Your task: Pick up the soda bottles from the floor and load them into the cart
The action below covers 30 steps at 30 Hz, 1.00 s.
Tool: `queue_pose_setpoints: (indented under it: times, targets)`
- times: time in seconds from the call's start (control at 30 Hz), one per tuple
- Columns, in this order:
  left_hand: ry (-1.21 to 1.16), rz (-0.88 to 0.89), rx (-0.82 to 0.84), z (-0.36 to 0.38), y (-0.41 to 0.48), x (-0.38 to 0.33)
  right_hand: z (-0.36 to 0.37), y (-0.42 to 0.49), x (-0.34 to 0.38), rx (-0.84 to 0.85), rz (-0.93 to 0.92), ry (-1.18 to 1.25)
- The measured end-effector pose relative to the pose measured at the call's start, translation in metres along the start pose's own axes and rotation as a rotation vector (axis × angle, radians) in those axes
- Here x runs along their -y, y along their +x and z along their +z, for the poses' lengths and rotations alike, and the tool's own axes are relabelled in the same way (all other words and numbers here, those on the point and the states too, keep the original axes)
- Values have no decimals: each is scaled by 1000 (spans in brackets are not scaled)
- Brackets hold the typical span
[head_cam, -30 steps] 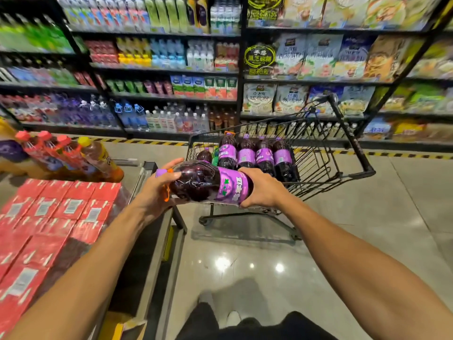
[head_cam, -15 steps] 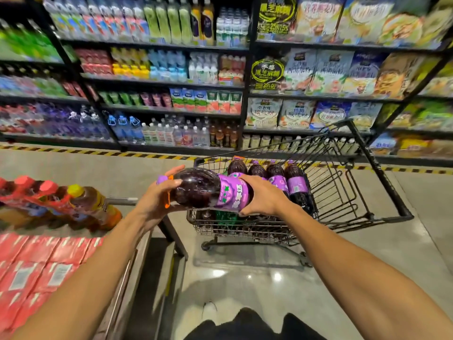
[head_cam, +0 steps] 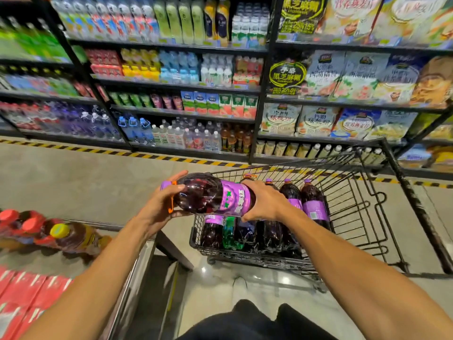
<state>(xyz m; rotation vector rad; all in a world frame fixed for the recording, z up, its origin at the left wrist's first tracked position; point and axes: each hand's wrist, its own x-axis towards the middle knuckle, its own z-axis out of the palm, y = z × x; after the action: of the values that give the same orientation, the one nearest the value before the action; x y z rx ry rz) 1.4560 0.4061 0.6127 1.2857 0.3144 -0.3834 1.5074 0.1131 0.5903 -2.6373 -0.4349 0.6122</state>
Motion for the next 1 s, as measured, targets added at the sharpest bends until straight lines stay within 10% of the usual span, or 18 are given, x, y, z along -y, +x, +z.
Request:
queue_pose_setpoints:
  times: [0.57, 1.0]
  targets:
    - [0, -67, -69, -14, 89, -19, -11, 95, -30, 58, 4, 44]
    - [386, -212, -96, -27, 198, -53, 94, 116, -13, 33, 411, 664]
